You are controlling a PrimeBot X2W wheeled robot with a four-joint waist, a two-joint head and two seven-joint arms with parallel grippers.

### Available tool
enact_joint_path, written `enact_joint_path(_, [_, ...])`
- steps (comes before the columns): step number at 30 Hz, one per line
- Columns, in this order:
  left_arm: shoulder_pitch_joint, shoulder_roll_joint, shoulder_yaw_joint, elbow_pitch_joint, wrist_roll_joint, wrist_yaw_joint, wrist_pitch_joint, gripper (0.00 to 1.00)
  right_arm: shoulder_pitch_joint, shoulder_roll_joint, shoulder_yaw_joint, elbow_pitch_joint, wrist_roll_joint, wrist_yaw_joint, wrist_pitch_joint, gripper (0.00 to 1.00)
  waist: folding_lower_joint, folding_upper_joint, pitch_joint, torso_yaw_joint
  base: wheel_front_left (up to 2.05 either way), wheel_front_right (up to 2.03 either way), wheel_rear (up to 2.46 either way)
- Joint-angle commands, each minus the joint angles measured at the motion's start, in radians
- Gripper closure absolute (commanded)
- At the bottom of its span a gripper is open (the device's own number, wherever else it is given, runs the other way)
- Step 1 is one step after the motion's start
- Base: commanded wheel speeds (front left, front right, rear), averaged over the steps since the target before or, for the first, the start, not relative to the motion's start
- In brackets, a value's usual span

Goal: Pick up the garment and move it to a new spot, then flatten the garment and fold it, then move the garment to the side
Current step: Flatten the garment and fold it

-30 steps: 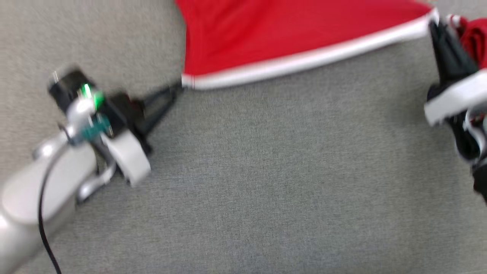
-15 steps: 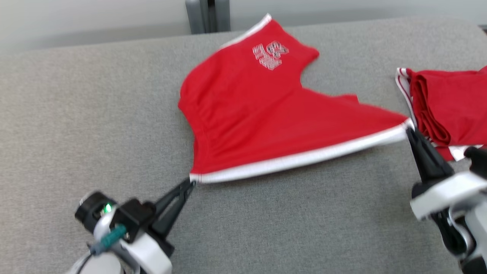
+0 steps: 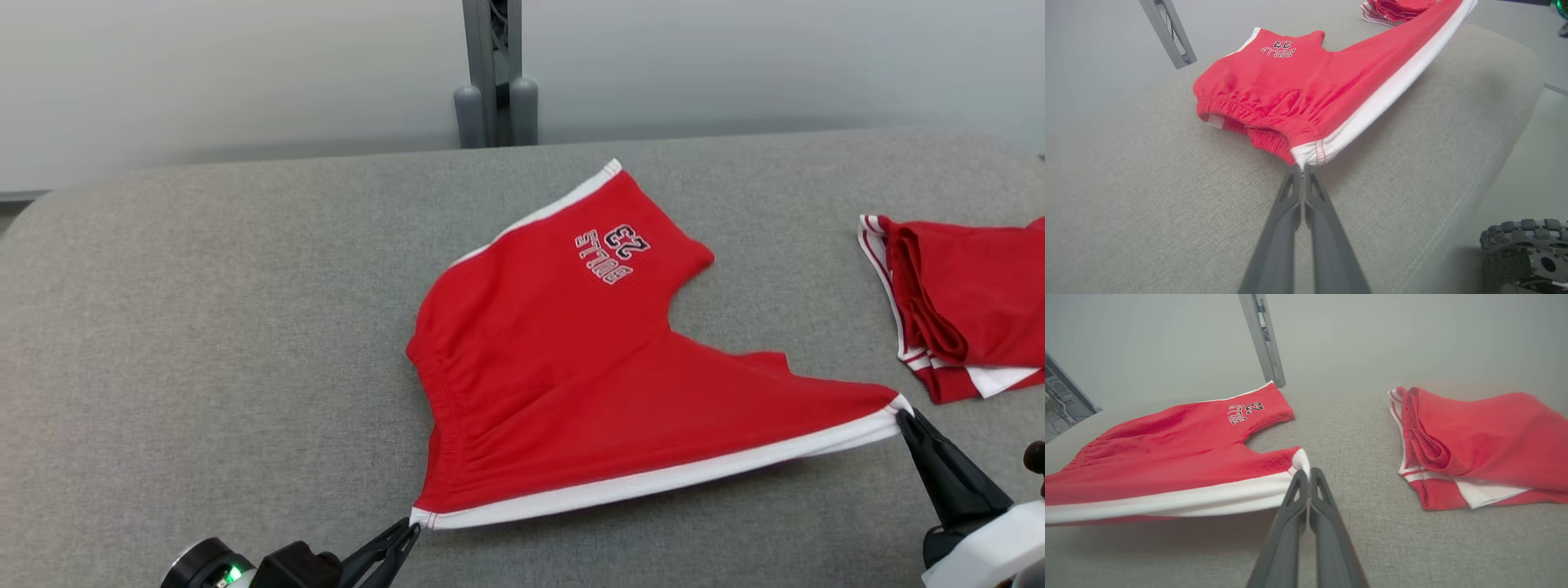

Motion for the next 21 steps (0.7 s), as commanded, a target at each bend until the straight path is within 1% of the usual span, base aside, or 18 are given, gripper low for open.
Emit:
enact_joint_path(1, [0.015,0.010,0.007,-0.013,-0.018,0.013,0.010,1.00,0.025,0.002,-0.033,-0.037,-0.014,-0.004,0.040,1.00,0.0000,0.0000,-0.022,0.010,0.00,0.00,0.00])
enact_joint_path(2, [0.018,0.006,0.007,-0.021,-0.026,0.013,0.013,1.00,0.036,0.013,-0.047,-0.062,-0.023,-0.004,0.068,1.00,0.0000,0.0000,-0.026,0.010,0.00,0.00,0.00])
enact_joint_path(4, [0.019,-0.016,0.008,-0.028,-0.054,-0.004,0.017,1.00,0.038,0.033,-0.079,-0.092,-0.046,-0.003,0.125,1.00,0.0000,0.0000,-0.028,0.009,0.00,0.00,0.00])
enact_joint_path(5, [0.020,-0.034,0.018,-0.027,-0.080,-0.010,0.012,1.00,0.028,0.046,-0.088,-0.099,-0.057,-0.003,0.153,1.00,0.0000,0.0000,-0.029,0.009,0.00,0.00,0.00])
enact_joint_path(6, [0.031,-0.063,0.040,-0.028,-0.134,-0.019,-0.002,1.00,0.011,0.060,-0.093,-0.103,-0.065,-0.003,0.183,1.00,0.0000,0.0000,-0.026,0.010,0.00,0.00,0.00])
enact_joint_path(9, [0.045,-0.128,0.088,-0.010,-0.272,-0.073,-0.010,1.00,-0.051,0.079,-0.083,-0.084,-0.085,-0.002,0.259,1.00,0.0000,0.0000,-0.009,0.019,0.00,0.00,0.00])
enact_joint_path(12, [0.021,-0.184,0.121,0.028,-0.368,-0.131,-0.002,1.00,-0.136,0.086,-0.061,-0.036,-0.100,-0.002,0.305,1.00,0.0000,0.0000,0.017,0.032,0.00,0.00,0.00])
enact_joint_path(15, [-0.017,-0.215,0.146,0.088,-0.383,-0.162,-0.014,1.00,-0.233,0.089,-0.038,0.024,-0.120,-0.002,0.326,1.00,0.0000,0.0000,0.047,0.048,0.00,0.00,0.00])
enact_joint_path(17, [-0.043,-0.241,0.156,0.128,-0.368,-0.159,-0.030,1.00,-0.302,0.093,-0.029,0.066,-0.129,-0.002,0.322,1.00,0.0000,0.0000,0.072,0.060,0.00,0.00,0.00])
enact_joint_path(21, [-0.090,-0.301,0.187,0.197,-0.343,-0.140,-0.063,1.00,-0.432,0.084,0.004,0.156,-0.139,-0.002,0.291,1.00,0.0000,0.0000,0.123,0.093,0.00,0.00,0.00])
